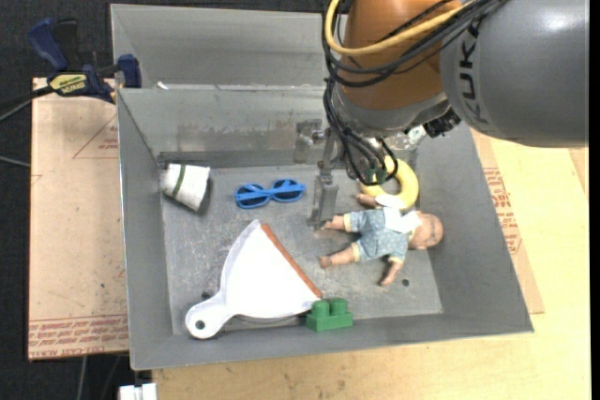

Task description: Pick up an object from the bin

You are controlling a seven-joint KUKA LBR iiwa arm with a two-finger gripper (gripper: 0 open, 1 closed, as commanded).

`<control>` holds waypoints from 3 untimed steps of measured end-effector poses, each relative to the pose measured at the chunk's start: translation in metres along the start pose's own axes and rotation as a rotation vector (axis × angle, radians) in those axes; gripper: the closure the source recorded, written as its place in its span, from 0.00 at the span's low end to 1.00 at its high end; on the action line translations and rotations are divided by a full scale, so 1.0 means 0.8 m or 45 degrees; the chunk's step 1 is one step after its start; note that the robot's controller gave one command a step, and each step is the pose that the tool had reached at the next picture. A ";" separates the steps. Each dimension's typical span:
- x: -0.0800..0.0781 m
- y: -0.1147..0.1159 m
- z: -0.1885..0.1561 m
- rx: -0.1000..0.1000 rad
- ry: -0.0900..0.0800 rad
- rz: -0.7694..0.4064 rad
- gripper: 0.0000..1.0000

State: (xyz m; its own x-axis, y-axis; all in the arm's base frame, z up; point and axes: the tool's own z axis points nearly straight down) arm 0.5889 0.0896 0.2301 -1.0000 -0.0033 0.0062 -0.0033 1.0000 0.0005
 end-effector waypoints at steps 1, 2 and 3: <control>-0.002 -0.001 -0.006 -0.001 -0.010 0.002 0.00; -0.023 0.005 0.056 -0.002 -0.016 -0.071 0.00; -0.034 0.017 0.133 -0.002 -0.015 -0.102 0.00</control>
Offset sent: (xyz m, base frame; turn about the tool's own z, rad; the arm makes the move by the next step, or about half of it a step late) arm 0.0295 0.0071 -0.1002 -0.1128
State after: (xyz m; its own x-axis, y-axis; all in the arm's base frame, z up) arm 0.6155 0.1031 0.1239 -0.9965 -0.0835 -0.0060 -0.0835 0.9965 0.0020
